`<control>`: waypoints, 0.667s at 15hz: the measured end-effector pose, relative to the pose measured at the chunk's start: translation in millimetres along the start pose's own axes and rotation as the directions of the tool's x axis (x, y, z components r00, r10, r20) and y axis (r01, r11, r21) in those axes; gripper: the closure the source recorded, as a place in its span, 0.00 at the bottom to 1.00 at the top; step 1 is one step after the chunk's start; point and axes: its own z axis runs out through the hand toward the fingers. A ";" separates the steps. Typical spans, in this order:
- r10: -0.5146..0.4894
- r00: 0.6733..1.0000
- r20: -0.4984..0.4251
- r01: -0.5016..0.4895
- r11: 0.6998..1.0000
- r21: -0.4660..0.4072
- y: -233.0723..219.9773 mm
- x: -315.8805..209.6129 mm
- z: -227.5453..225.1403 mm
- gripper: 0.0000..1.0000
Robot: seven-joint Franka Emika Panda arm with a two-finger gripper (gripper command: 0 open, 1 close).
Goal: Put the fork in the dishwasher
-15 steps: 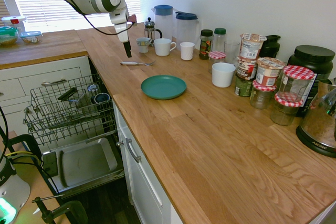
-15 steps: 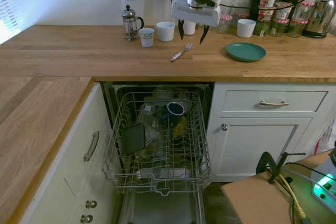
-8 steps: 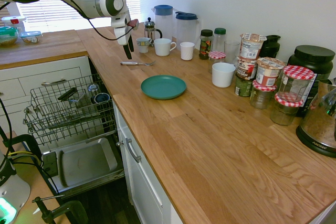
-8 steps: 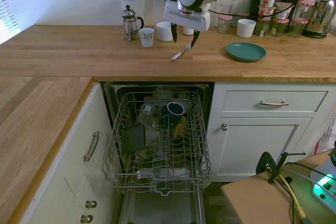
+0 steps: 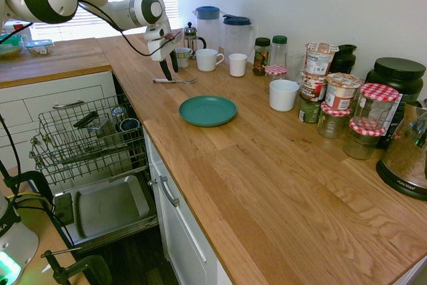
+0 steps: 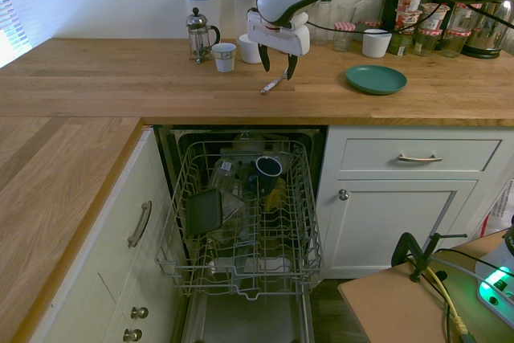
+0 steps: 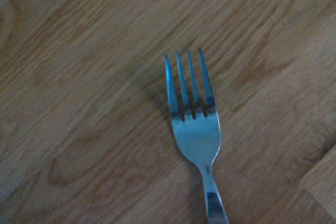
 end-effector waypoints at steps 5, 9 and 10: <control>0.004 1.000 -0.014 -0.004 1.000 -0.014 -6.4 -7.0 12.9 0.00; 0.006 1.000 -0.017 -0.007 1.000 -0.021 -10.1 -12.6 22.7 0.00; 0.008 1.000 -0.019 -0.008 1.000 -0.024 -11.2 -13.7 24.5 0.00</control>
